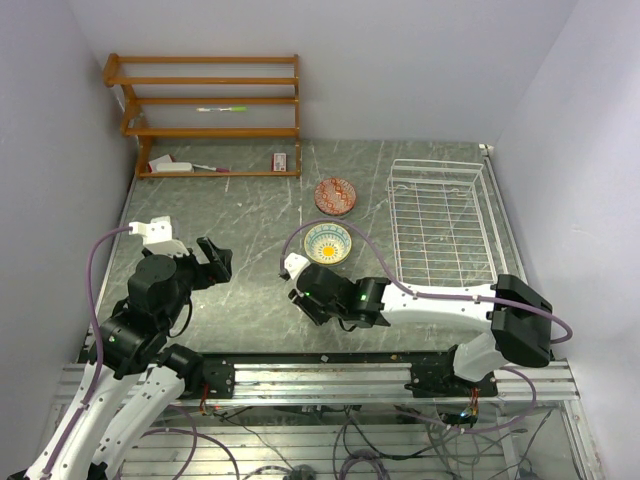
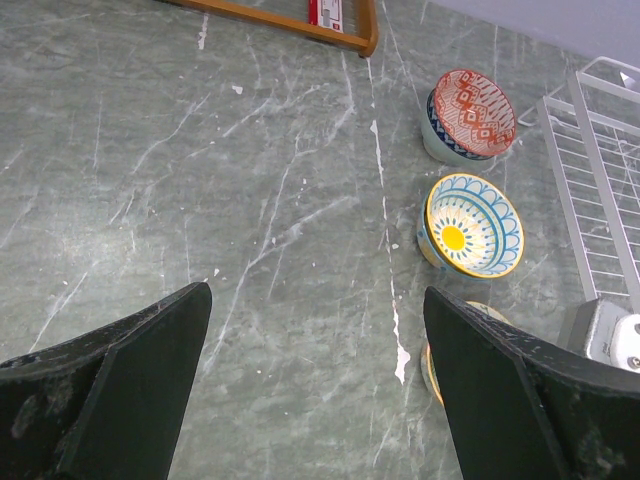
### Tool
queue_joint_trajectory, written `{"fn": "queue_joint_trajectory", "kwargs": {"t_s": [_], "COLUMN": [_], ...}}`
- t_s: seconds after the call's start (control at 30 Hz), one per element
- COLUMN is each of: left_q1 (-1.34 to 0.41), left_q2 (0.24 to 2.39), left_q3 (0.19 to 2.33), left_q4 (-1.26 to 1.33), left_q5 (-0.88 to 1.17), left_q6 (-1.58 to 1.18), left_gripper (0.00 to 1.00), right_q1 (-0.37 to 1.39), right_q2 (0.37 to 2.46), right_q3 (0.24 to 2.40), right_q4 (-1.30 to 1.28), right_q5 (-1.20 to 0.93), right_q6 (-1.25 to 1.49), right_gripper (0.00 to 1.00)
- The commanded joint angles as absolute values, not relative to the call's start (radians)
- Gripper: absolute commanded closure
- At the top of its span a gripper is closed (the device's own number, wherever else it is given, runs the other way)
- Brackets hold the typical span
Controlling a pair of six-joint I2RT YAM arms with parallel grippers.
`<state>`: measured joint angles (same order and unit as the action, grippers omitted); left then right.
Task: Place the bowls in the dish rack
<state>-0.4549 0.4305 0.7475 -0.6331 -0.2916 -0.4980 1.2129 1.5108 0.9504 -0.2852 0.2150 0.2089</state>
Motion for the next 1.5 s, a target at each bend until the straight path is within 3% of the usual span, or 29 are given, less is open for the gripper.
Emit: {"fn": "queue_joint_trajectory", "kwargs": {"t_s": [0.0, 0.4, 0.57, 0.67, 1.23, 1.47], "left_q1": [-0.449, -0.449, -0.449, -0.449, -0.449, -0.449], "left_q2": [0.419, 0.419, 0.419, 0.419, 0.417, 0.417], "left_q3": [0.781, 0.781, 0.781, 0.781, 0.781, 0.781], "left_q4": [-0.63, -0.63, -0.63, -0.629, -0.63, -0.63], "left_q5": [-0.291, -0.288, -0.287, -0.287, -0.288, -0.29], "left_q6": [-0.496, -0.494, -0.494, -0.495, -0.495, -0.495], "left_gripper": [0.02, 0.02, 0.02, 0.02, 0.02, 0.02], "right_q1": [1.216, 1.217, 1.217, 1.219, 1.219, 1.218], "right_q2": [1.51, 1.526, 1.546, 1.545, 1.559, 1.561], "right_q3": [0.96, 0.956, 0.957, 0.956, 0.945, 0.95], "right_q4": [-0.26, -0.255, -0.246, -0.24, -0.231, -0.238], "right_q5": [0.193, 0.173, 0.163, 0.16, 0.171, 0.184], "right_q6": [0.213, 0.222, 0.235, 0.238, 0.242, 0.245], "right_gripper": [0.72, 0.75, 0.53, 0.49, 0.65, 0.77]}}
